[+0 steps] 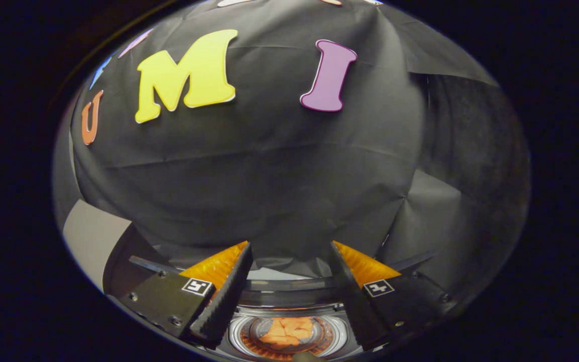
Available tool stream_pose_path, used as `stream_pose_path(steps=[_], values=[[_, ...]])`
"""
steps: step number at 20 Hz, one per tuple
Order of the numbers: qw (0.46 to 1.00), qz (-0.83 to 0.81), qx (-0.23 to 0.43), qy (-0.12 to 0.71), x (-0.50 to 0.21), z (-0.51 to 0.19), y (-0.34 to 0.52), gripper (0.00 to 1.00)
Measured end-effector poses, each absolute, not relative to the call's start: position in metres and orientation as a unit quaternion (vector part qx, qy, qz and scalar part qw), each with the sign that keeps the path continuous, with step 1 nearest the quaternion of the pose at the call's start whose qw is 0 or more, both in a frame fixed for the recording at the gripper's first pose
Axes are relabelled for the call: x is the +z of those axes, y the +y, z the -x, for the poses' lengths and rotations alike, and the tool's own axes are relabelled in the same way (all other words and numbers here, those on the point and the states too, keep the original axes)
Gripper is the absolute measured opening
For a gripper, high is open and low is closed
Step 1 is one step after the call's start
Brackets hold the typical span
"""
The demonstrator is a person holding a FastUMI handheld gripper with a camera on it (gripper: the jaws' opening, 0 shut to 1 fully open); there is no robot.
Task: Put the clothes into the washing machine and then close the washing machine lid.
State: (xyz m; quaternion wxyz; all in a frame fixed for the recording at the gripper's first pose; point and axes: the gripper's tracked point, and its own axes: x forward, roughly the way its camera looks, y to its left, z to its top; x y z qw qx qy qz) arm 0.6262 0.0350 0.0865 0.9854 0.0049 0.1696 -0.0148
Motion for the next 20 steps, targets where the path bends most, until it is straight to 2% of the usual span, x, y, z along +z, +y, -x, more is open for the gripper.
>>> stream_pose_path(steps=[13, 20], values=[[0.987, -0.001, -0.014, 0.158, 0.06, -0.559, 0.033, 0.95], [0.985, 0.002, -0.016, 0.172, 0.019, -0.508, 0.031, 0.95]])
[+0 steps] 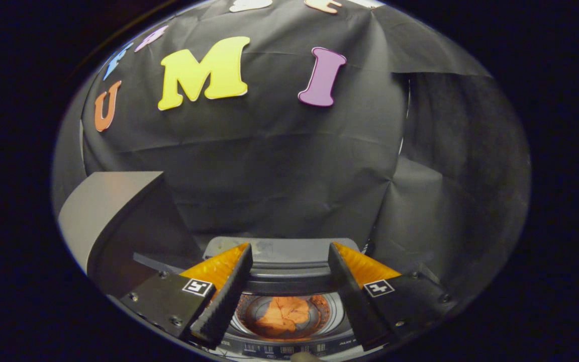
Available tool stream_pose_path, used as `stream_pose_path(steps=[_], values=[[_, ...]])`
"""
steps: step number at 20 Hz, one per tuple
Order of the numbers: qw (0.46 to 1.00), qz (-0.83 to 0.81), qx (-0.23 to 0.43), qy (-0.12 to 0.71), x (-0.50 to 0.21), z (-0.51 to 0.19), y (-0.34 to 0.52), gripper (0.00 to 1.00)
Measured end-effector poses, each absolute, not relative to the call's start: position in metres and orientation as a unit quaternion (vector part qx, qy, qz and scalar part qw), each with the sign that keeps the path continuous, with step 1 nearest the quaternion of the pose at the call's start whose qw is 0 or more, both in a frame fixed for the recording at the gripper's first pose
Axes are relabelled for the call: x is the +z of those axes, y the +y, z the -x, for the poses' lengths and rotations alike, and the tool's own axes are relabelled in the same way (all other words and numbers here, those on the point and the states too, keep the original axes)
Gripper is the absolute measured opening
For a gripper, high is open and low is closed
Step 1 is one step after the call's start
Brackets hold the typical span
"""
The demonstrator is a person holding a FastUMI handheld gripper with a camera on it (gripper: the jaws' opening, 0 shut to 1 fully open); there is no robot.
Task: Put the clothes into the washing machine and then close the washing machine lid.
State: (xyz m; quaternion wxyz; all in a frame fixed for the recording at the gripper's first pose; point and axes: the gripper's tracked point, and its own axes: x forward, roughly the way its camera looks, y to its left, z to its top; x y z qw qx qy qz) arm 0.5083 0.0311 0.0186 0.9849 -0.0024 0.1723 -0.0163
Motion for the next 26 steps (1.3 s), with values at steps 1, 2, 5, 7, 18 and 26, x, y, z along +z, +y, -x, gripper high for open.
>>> stream_pose_path(steps=[1, 2, 5, 7, 18, 26], values=[[0.983, 0.006, -0.016, 0.184, 0.005, -0.502, 0.031, 0.95], [0.98, 0.01, -0.016, 0.198, -0.009, -0.495, 0.031, 0.96], [0.973, 0.021, -0.018, 0.23, -0.046, -0.471, 0.029, 0.96], [0.969, 0.028, -0.019, 0.244, -0.059, -0.461, 0.026, 0.96], [0.976, 0.011, -0.022, 0.214, -0.034, -0.425, 0.019, 0.96], [0.992, -0.012, -0.02, 0.124, 0.009, -0.325, 0.02, 0.96]])
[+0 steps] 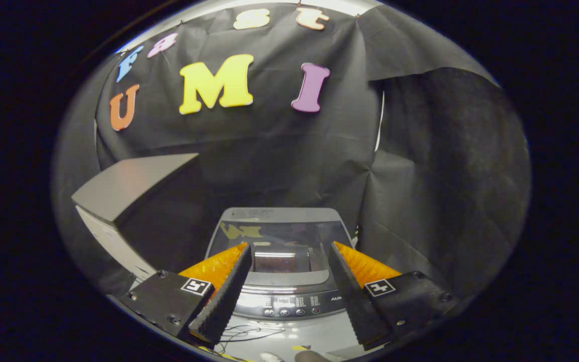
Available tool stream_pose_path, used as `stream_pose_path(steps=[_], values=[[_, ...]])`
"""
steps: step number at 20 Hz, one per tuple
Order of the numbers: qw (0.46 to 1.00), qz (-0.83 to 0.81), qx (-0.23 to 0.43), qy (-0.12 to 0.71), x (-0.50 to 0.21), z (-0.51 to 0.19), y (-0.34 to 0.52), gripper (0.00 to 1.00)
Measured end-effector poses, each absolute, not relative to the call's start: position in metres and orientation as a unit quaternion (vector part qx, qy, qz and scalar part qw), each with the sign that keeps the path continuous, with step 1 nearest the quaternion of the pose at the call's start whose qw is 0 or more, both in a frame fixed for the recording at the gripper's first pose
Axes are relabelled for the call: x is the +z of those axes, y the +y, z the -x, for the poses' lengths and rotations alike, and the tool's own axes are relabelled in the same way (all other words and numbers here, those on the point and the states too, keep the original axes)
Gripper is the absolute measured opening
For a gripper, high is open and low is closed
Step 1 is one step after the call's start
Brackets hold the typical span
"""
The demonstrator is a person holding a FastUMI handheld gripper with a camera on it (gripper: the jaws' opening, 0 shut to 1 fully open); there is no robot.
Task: Put the clothes into the washing machine and then close the washing machine lid.
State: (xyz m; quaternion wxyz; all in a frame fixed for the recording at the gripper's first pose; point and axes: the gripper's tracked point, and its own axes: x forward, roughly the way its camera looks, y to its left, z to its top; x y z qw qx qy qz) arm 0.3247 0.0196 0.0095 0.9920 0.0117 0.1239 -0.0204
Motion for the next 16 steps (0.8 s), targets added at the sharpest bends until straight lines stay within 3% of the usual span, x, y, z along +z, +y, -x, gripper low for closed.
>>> stream_pose_path(steps=[16], values=[[1.0, -0.011, -0.009, 0.019, 0.001, -0.078, 0.002, 0.99]])
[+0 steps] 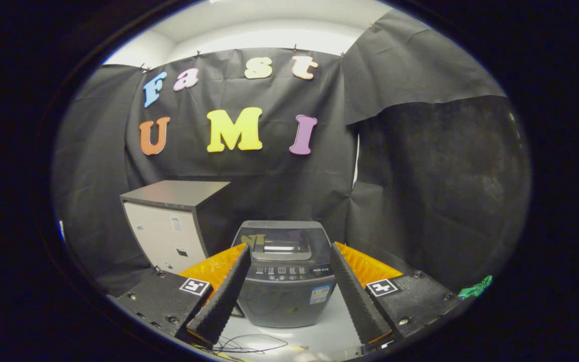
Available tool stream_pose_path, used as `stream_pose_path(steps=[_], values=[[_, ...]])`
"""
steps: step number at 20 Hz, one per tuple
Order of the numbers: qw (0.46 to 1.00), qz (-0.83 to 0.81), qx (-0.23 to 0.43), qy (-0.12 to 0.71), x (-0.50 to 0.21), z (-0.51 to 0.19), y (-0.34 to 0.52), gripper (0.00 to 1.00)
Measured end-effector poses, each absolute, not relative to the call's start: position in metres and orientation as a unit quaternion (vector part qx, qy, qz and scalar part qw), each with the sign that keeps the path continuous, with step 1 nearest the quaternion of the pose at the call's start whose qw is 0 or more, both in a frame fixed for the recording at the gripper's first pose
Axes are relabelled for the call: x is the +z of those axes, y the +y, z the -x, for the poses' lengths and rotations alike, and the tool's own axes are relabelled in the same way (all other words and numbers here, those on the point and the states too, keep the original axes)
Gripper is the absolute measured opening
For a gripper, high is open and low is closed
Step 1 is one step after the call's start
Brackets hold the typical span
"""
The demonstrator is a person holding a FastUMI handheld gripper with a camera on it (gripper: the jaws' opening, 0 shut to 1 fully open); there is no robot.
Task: Put the clothes into the washing machine and then close the washing machine lid.
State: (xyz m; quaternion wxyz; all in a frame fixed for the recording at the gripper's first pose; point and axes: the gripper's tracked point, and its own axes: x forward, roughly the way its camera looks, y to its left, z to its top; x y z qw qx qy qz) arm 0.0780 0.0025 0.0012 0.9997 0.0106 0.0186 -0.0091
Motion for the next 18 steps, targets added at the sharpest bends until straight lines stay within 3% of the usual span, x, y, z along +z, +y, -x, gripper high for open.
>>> stream_pose_path(steps=[9, 18], values=[[1.0, -0.008, -0.006, 0.002, -0.018, -0.014, -0.013, 0.99], [1.0, 0.006, -0.012, 0.013, -0.024, -0.005, -0.027, 0.99]])
